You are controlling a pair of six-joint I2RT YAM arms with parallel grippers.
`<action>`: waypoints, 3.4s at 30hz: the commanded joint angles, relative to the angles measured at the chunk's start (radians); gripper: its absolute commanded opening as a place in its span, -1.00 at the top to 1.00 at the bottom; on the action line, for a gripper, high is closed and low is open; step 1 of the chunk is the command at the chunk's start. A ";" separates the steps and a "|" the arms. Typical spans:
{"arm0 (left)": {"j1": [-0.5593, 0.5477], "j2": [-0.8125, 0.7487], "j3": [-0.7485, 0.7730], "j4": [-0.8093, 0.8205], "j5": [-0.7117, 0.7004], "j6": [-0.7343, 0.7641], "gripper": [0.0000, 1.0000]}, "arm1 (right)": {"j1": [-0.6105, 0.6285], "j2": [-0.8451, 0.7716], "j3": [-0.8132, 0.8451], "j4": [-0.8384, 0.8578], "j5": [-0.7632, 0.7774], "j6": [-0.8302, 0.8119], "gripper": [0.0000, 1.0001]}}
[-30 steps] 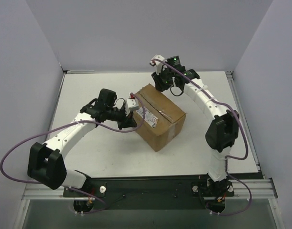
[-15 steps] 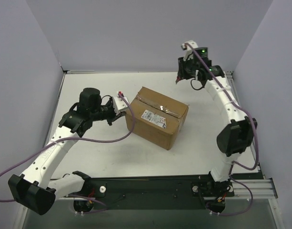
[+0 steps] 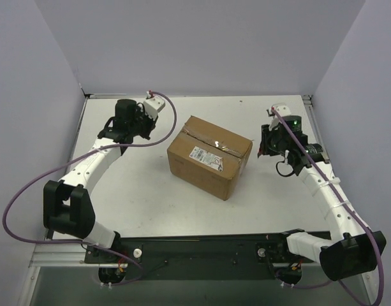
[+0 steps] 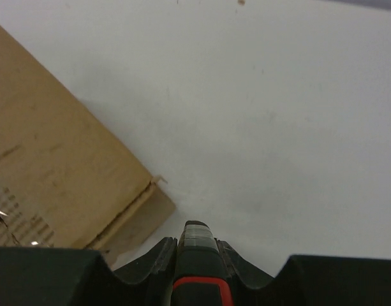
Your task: Unpack the express box
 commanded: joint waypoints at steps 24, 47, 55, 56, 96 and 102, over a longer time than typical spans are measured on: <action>-0.065 -0.369 -0.332 -0.219 0.400 0.071 1.00 | 0.121 0.489 0.334 0.085 -0.042 -0.019 1.00; -0.542 -0.084 0.206 -0.201 0.188 0.292 -0.30 | -0.226 0.007 0.070 0.401 -0.408 0.527 1.00; -0.651 0.076 0.283 -0.193 0.145 0.313 -0.30 | -0.238 -0.088 -0.086 0.439 -0.359 0.449 1.00; -0.653 0.080 0.280 -0.190 0.140 0.313 -0.29 | -0.235 -0.101 -0.111 0.442 -0.341 0.445 1.00; -0.651 0.107 0.170 -0.104 0.056 0.292 -0.24 | -0.056 -0.066 -0.206 0.584 -0.278 0.420 1.00; -0.653 0.119 0.173 -0.083 0.048 0.274 -0.24 | -0.042 -0.071 -0.224 0.544 -0.292 0.415 1.00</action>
